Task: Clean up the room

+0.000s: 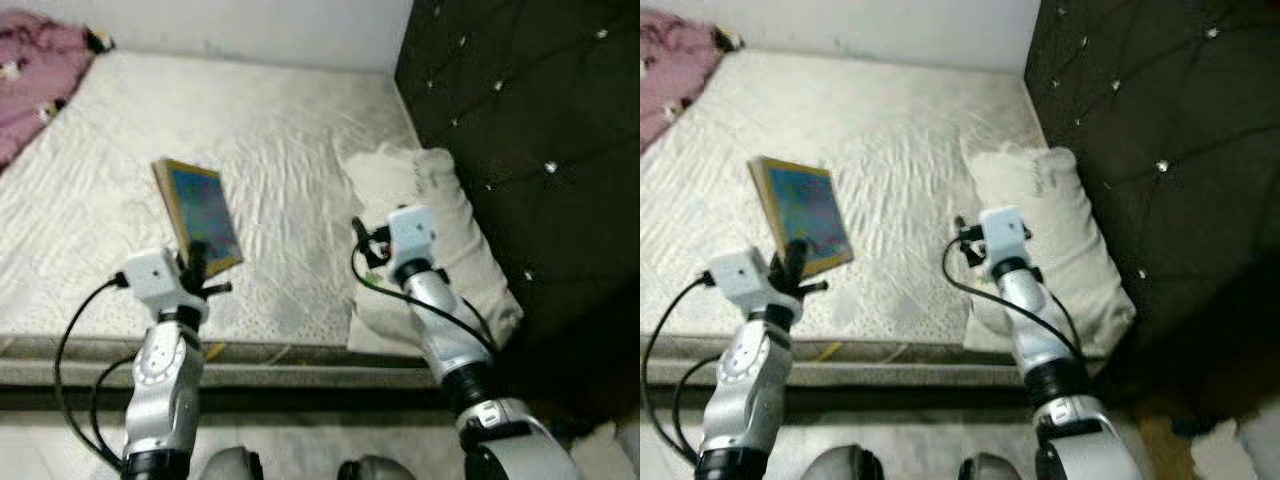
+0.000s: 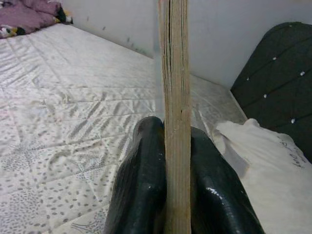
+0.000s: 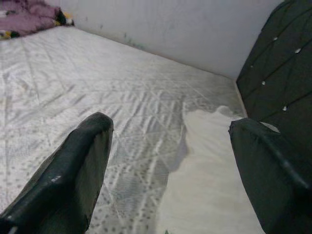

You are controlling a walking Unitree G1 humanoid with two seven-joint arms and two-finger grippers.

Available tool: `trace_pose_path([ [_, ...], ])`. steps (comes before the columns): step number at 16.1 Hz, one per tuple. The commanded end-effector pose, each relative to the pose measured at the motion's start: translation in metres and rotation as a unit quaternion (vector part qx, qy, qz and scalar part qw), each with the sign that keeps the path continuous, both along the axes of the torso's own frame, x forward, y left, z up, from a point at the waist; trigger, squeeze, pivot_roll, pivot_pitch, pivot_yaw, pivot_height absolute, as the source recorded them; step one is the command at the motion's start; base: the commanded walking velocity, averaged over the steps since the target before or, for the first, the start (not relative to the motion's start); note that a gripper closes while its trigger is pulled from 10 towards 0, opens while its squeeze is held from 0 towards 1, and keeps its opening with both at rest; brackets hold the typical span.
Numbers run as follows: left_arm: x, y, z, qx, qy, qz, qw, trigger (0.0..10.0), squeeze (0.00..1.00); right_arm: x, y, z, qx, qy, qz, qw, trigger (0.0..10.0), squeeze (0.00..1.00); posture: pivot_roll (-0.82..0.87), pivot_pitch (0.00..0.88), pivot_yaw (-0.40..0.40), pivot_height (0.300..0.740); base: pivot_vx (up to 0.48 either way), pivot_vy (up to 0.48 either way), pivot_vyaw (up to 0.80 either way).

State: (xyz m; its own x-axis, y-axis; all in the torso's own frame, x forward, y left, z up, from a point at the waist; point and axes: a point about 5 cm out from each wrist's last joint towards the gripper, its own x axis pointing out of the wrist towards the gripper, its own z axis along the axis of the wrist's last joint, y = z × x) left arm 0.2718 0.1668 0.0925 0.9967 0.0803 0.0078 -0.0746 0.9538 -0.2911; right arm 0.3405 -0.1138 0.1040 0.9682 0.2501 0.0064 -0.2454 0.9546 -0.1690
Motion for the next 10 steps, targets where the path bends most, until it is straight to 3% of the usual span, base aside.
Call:
trace_pose_path([
  [1, 0.0037, -0.0088, 0.0130, 0.000, -0.033, -0.019, 0.999, 10.0, 0.00, 0.0020, -0.0092, 0.0025, -0.005, -0.003, -0.011, 1.000, 10.0, 0.00, 0.03, 0.051, -0.042, 0.740, 0.000, 0.000, -0.63],
  [10, 0.0032, -0.0080, 0.0145, -0.003, -0.039, -0.021, 0.999, 10.0, 0.00, 0.0021, -0.0090, 0.0023, -0.009, -0.005, -0.011, 1.000, 10.0, 0.00, 0.03, 0.059, -0.039, 0.740, 0.000, 0.000, 0.00],
])
